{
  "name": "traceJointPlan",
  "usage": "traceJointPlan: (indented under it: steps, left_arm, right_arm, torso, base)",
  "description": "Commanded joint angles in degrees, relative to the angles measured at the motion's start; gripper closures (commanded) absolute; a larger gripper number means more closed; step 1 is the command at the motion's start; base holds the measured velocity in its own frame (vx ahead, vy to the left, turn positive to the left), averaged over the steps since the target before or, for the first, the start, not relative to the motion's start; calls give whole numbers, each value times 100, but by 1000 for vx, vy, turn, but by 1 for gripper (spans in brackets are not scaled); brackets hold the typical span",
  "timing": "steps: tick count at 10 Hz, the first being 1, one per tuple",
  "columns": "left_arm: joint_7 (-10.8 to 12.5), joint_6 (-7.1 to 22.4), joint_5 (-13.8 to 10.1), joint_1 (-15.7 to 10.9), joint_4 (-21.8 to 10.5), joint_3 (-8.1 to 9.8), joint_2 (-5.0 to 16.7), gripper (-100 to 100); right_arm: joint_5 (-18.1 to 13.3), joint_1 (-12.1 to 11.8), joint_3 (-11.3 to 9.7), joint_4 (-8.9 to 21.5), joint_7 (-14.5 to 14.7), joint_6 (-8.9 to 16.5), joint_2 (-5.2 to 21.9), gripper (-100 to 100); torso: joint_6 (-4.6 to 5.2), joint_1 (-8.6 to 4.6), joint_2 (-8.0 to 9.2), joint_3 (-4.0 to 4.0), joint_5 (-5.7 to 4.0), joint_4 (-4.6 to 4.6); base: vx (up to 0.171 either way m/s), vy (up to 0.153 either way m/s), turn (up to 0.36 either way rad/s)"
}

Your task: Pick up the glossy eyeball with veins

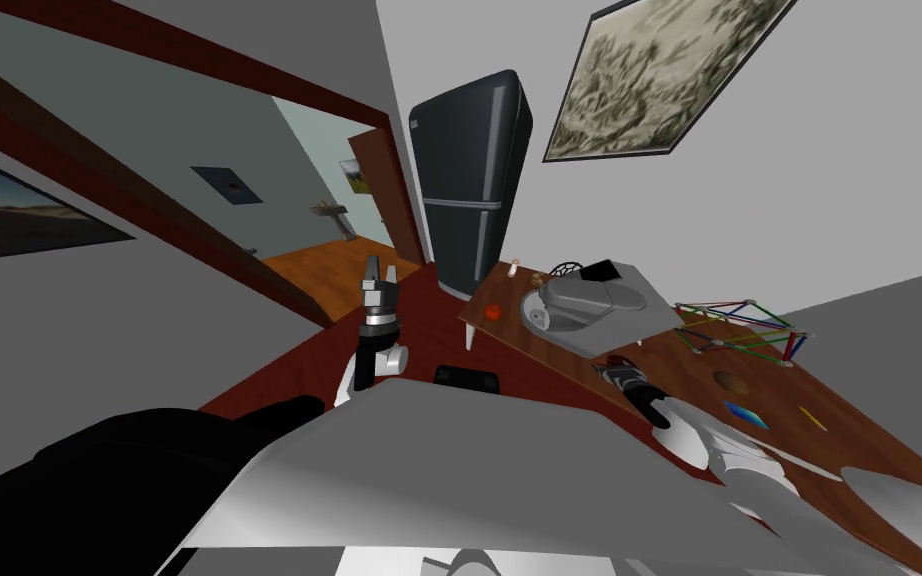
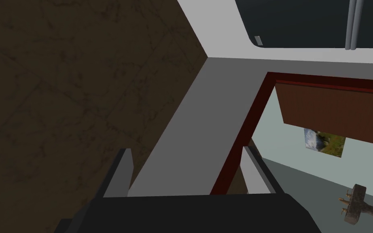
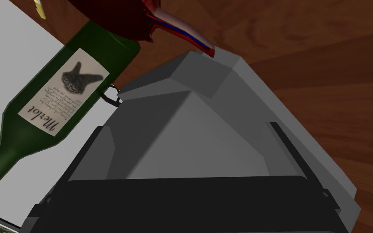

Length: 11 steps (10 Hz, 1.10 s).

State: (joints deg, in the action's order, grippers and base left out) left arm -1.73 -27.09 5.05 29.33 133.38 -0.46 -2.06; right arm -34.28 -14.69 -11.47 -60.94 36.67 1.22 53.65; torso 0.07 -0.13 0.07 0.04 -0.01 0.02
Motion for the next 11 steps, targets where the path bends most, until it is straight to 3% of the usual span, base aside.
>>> traceJointPlan:
  steps: [1, 3, 4, 6, 9, 11]
  left_arm:
    - [0, 0, 0, 0, 0, 0, 0, 0]
    - [0, 0, 0, 0, 0, 0, 0, 0]
    - [0, 0, 0, 0, 0, 0, 0, 0]
    - [0, 0, 0, 0, 0, 0, 0, 0]
    - [0, 0, 0, 0, 0, 0, 0, 0]
    - [0, 0, 0, 0, 0, 0, 0, 0]
  right_arm:
    - [-190, 65, -63, 286, 102, -21, 24, -100]
    - [-310, 112, -178, 663, 148, 20, 75, -100]
    - [-310, 112, -178, 663, 148, 20, 75, -100]
    - [-521, 190, -397, 1097, 222, 82, 132, -100]
    - [-609, 219, -499, 1279, 250, 103, 138, -100]
    - [-794, 262, -755, 1660, 303, 128, 69, -100]
  torso:
    - [0, 0, 0, 0, 0, 0]
    - [1, -3, 0, 0, -1, 0]
    - [-3, -4, 0, 0, 0, 0]
    - [-2, -1, 0, 0, 0, 0]
    - [0, -5, -1, 0, -1, 0]
    - [0, -5, -2, -1, -2, 0]
  base:
    - [3, -34, 165]
    - [-2, -32, 118]
    - [-3, -35, 69]
    - [0, -39, 158]
    - [-1, -40, 78]
    - [2, -61, 154]
